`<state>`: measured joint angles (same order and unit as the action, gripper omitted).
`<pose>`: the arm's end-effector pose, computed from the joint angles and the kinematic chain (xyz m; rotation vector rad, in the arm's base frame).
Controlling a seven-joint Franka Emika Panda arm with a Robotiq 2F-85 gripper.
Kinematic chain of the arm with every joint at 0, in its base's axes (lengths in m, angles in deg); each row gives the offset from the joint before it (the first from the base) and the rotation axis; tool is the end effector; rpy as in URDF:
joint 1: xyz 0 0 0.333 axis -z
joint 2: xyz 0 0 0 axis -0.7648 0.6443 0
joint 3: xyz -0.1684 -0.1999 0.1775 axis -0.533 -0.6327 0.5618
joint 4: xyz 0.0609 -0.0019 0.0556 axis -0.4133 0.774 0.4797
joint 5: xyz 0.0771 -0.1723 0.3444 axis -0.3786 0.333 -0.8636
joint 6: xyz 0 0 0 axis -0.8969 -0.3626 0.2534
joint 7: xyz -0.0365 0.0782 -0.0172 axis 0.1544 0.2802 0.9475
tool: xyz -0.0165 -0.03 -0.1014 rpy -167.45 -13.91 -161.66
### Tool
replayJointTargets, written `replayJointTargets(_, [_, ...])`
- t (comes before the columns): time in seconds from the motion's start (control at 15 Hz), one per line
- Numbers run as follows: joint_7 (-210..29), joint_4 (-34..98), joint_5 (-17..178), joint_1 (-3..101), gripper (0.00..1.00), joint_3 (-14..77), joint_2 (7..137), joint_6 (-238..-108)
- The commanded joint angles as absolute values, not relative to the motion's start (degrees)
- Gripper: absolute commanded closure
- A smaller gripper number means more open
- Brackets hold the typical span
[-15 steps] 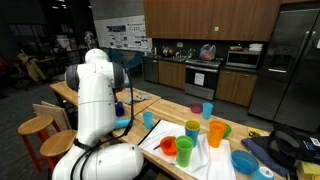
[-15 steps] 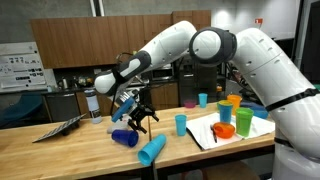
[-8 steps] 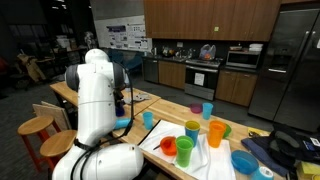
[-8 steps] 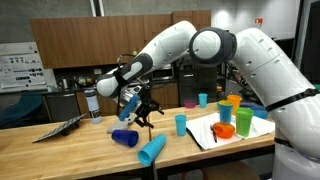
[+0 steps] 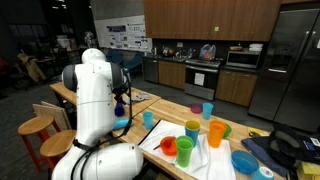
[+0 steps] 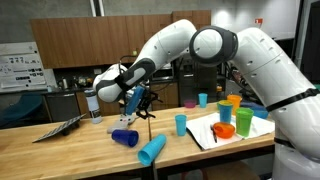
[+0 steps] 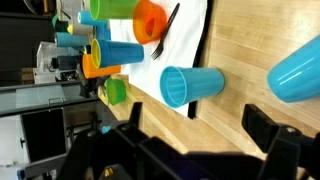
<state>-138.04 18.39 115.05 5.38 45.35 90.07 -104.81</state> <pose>0.4447 0.4465 0.3573 2.1768 0.0575 -0.0226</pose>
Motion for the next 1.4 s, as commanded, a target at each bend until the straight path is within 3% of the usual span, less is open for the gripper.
replayJointTargets(0.0, [-136.6, 17.6, 115.7, 4.8, 0.0, 45.2, 90.3, -104.6])
replayJointTargets(1.33, [-131.7, 2.6, 114.2, -4.4, 0.0, 43.6, 102.2, -101.8])
